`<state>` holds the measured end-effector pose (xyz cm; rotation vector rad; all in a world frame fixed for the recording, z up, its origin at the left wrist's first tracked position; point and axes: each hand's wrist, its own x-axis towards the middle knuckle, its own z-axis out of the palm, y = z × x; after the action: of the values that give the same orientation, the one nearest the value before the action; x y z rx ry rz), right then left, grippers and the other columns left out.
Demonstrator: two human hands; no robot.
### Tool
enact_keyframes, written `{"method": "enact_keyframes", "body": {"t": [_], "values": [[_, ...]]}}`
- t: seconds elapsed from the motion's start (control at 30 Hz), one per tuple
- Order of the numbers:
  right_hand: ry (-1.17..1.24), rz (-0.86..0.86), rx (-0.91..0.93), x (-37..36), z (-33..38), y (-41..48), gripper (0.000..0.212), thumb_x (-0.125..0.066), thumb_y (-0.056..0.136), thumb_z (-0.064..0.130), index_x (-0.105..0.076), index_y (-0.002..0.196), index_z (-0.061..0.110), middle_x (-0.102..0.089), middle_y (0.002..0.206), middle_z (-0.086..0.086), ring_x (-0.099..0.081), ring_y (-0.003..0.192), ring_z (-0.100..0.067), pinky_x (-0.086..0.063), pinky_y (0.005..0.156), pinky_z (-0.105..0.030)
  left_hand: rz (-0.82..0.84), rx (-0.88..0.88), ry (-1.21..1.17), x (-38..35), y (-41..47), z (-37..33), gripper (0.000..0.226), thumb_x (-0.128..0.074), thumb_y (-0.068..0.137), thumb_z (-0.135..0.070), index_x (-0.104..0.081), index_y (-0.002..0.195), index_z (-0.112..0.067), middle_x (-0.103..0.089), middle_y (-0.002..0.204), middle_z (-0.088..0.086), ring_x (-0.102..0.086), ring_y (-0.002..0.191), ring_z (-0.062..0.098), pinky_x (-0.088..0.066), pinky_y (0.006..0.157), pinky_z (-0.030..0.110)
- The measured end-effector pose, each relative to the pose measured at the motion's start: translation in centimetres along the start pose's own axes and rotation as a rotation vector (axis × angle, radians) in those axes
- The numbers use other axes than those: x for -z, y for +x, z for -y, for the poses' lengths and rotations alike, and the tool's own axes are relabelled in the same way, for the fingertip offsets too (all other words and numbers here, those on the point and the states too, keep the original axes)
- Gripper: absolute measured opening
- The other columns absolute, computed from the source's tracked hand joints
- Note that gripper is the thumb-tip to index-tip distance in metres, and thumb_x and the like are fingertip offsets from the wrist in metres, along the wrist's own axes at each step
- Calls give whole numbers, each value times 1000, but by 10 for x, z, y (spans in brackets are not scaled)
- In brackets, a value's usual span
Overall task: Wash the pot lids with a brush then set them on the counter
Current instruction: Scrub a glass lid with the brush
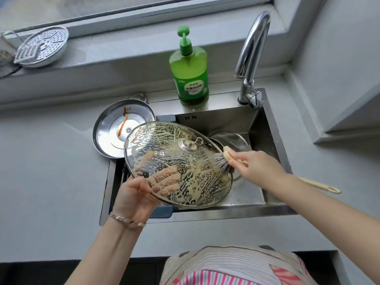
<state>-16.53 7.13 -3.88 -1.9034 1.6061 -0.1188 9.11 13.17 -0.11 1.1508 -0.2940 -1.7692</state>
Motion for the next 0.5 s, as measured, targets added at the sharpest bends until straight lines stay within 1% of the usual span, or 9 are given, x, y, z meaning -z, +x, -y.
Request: {"method": "enact_keyframes", "body": {"t": [0.07,0.13,0.17,0.27,0.3,0.37,0.4,0.47,0.5], "values": [[4,6,150,-9,13,-16,36,-43,91,53,-46,127,52,-69,103,6,-62,92,-15,-50,71,-30,4,-31,-42,-5,3,1,132,-69,13,3,-34,140,-6,-66,87,32,-69,72,40,-56,50,34],[32,-8,252,-17,24,-33,38,-47,91,48,-44,129,52,-67,94,4,-59,85,-15,-46,67,-30,-31,-58,-106,-7,3,1,133,-63,16,6,-29,143,-8,-65,74,32,-67,56,36,-53,42,30],[30,-20,206,-15,20,-33,38,-48,91,48,-44,128,52,-67,95,4,-60,86,-16,-46,68,-31,-33,-63,-129,-9,3,1,136,-64,13,6,-28,143,-7,-66,75,31,-66,52,33,-51,41,26],[88,-68,-33,-16,-9,-22,35,-42,92,53,-47,127,52,-70,104,7,-63,99,-16,-46,74,-31,-65,-65,-125,-11,4,2,141,-69,5,6,-31,140,-5,-67,88,32,-67,55,32,-51,45,21],[72,-53,-23,-19,-9,-26,35,-41,92,53,-47,127,52,-70,104,6,-63,99,-16,-46,74,-31,-68,-68,-129,-11,6,3,135,-67,11,7,-32,140,-5,-66,87,33,-66,51,30,-52,44,23],[37,-37,135,-28,2,-39,38,-46,92,49,-44,130,50,-67,92,3,-61,86,-16,-44,68,-30,-60,-66,-146,-15,8,2,123,-56,21,8,-32,141,-4,-66,79,33,-62,41,27,-50,38,24],[35,-33,192,-30,7,-45,40,-47,92,48,-43,131,50,-62,85,3,-57,79,-16,-42,65,-29,-65,-65,-150,-15,9,3,123,-56,21,9,-32,141,-5,-65,78,33,-62,41,27,-50,37,24],[-4,-41,126,-27,-4,-39,41,-45,92,49,-40,132,51,-58,84,6,-55,80,-14,-38,64,-27,-84,-62,-143,-8,11,5,137,-66,8,7,-32,140,-7,-66,86,34,-66,52,33,-53,47,25],[6,-51,48,-26,-13,-32,40,-43,93,49,-39,132,52,-62,89,8,-58,86,-13,-38,65,-27,-97,-61,-121,-4,13,6,141,-69,4,6,-33,140,-9,-65,93,34,-68,62,38,-54,58,27]]}}
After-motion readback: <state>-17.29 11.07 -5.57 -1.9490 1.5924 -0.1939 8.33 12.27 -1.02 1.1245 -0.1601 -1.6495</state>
